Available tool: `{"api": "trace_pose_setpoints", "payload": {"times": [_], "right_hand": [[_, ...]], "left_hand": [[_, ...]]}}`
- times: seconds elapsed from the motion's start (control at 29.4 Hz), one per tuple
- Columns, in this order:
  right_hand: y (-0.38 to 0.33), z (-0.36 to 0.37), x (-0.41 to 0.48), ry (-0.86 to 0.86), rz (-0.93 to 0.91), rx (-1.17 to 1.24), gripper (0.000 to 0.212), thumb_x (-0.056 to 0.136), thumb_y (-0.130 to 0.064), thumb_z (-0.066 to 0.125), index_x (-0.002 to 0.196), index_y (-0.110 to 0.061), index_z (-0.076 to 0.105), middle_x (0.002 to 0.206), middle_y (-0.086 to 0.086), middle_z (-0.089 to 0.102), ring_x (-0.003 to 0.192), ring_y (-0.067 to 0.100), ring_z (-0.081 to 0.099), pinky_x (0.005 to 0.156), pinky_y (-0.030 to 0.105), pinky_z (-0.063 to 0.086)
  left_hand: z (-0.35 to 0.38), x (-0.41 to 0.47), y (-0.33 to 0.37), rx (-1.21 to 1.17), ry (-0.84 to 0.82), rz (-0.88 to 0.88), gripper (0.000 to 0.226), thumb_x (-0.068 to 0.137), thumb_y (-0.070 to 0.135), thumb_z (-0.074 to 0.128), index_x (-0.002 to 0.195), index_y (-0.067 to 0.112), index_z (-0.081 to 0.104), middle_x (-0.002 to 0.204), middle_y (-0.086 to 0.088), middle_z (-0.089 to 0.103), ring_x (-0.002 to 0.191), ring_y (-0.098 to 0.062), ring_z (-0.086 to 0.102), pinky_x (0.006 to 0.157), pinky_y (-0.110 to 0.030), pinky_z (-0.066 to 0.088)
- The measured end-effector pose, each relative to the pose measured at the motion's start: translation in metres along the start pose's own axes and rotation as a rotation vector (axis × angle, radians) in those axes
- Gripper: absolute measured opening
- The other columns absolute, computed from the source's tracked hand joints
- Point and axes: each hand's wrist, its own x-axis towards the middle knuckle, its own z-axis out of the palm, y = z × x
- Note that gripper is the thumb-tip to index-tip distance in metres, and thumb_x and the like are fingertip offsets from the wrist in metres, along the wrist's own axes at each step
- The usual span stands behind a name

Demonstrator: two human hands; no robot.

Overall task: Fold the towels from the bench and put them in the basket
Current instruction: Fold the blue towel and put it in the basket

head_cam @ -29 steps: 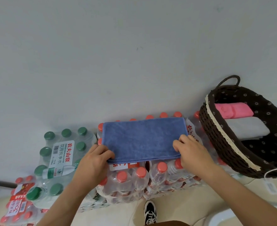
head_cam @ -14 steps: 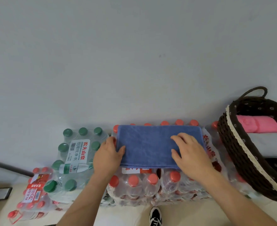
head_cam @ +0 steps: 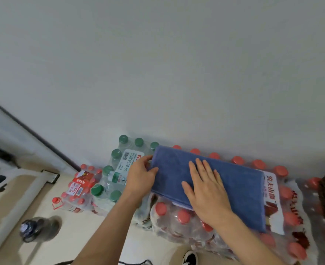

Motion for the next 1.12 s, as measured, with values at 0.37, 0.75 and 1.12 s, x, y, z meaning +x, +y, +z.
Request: {"api": "trace_pose_setpoints", "payload": {"times": [0.37, 0.75, 1.12], "right_hand": [[-0.127, 0.034, 0.046, -0.021, -0.149, -0.021, 0.069, 0.092, -0.054, 0.024, 0.143, -0.012, 0.043, 0.147, 0.012, 0.044, 0.136, 0.028, 0.042, 0.107, 0.053, 0.035], [-0.157, 0.042, 0.064, -0.116, -0.15, 0.092, 0.086, 0.083, -0.07, -0.015, 0.153, -0.022, -0.001, 0.161, -0.004, -0.006, 0.146, 0.01, -0.01, 0.116, 0.041, -0.006], [-0.11, -0.047, 0.06, -0.119, 0.685, 1.778, 0.016, 0.09, -0.02, 0.058, 0.083, -0.008, 0.066, 0.077, 0.014, 0.069, 0.069, 0.026, 0.068, 0.061, 0.031, 0.052]], "left_hand": [[-0.107, 0.026, -0.063, -0.016, 0.28, 0.002, 0.043, 0.085, -0.009, 0.045, 0.101, 0.02, 0.072, 0.101, 0.007, 0.067, 0.095, -0.008, 0.059, 0.079, -0.01, 0.045], [-0.144, 0.049, -0.066, 0.215, 0.091, 0.245, 0.038, 0.092, 0.006, 0.048, 0.124, 0.018, 0.062, 0.125, 0.003, 0.056, 0.099, -0.004, 0.049, 0.078, -0.003, 0.032], [-0.078, -0.005, 0.008, 0.13, -0.479, 0.738, 0.062, 0.078, 0.016, 0.067, 0.135, 0.029, 0.047, 0.123, 0.013, 0.06, 0.103, -0.002, 0.052, 0.084, -0.003, 0.035]]}}
